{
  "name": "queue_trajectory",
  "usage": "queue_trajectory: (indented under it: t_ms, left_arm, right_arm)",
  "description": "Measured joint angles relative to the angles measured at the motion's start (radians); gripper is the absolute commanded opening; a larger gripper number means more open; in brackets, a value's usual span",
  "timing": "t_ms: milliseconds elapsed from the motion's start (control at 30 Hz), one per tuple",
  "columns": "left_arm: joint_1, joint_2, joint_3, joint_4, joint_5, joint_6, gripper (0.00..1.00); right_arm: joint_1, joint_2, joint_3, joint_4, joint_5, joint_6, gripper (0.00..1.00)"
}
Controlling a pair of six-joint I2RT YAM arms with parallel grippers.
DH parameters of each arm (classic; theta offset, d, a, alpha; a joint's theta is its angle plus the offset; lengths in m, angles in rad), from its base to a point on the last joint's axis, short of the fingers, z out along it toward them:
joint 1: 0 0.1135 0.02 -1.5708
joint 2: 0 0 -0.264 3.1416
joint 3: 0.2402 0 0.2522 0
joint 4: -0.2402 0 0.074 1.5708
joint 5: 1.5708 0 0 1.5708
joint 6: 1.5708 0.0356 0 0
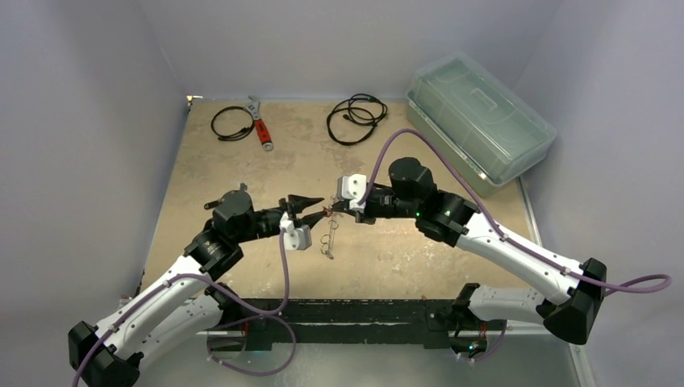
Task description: Put the keys on the keyring
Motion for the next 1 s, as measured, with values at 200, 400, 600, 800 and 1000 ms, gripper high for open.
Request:
queue_trajectory:
  t_ms: [200, 400, 600, 800, 1000]
  left_arm:
    - [0.034, 0.0, 0.0, 0.118, 0.045, -0.122, 0.32]
    - [0.043, 0.001, -0.002, 0.175, 0.124, -0.176, 0.3]
    - [0.043, 0.014, -0.001, 0.183, 0.18, -0.184, 0.3]
    - [0.043, 0.042, -0.002, 0.192, 0.185, -0.201, 0.26]
    - [0.044, 0.065, -0.002, 0.203, 0.176, -0.227, 0.23]
  right_arm:
    - [0.0, -0.023, -0.011, 0.023, 0.009, 0.0, 0.0]
    - [0.0, -0.034, -0.014, 0.051, 0.018, 0.002, 0.0]
    - [0.0, -0.041, -0.029, 0.08, 0.037, 0.006, 0.0]
    - [0.0, -0.042, -0.039, 0.082, 0.041, 0.007, 0.0]
    - [0.0, -0.052, -0.043, 0.088, 0.037, 0.011, 0.0]
